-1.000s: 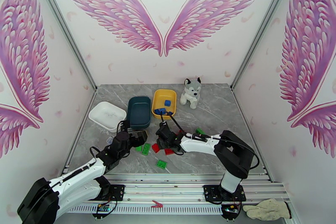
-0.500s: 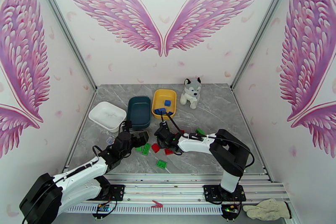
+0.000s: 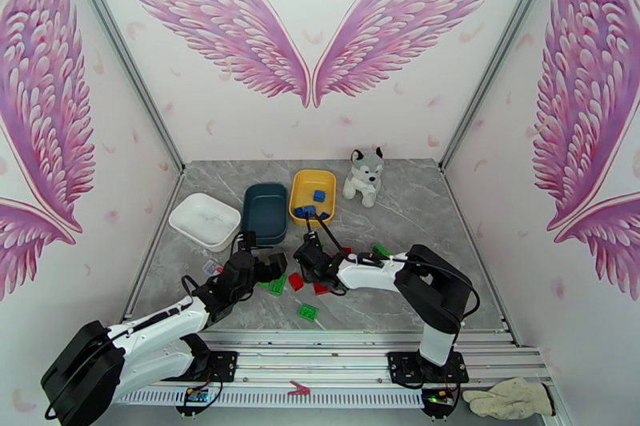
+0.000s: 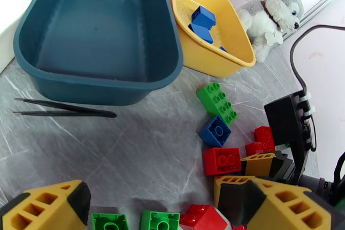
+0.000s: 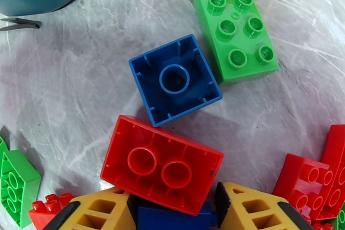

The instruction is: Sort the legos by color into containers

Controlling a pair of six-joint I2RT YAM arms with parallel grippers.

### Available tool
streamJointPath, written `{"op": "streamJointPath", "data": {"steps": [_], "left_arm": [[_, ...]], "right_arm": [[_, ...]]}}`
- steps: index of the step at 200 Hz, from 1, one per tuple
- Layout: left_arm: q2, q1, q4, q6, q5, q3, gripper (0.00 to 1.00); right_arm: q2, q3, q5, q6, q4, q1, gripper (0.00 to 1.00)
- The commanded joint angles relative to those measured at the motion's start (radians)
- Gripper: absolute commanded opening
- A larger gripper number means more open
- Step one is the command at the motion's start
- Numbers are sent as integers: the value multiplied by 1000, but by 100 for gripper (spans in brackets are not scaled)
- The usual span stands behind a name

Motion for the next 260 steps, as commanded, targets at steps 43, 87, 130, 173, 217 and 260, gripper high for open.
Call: {"op": "streamJointPath", "data": {"steps": [43, 87, 130, 173, 217, 260], "left_arm": [[55, -17, 26, 4, 6, 74, 99], [116, -17, 35, 22, 46, 141, 99], [179, 0, 29, 43, 81, 226, 99], [185, 16, 22, 60, 66, 250, 98], [208, 76, 95, 36, 98, 192, 98], [107, 94, 23, 47, 96, 155, 97]], "right_arm": [[-102, -58, 37, 10, -19, -9, 42], [-148, -47, 33, -13, -14, -43, 37], [-198, -1, -1, -57, -16, -113, 35], [-178, 111, -25, -108, -12, -169, 36], [42, 411, -70, -143, -63, -228, 33], [240, 748, -81, -138, -164, -257, 34]]}}
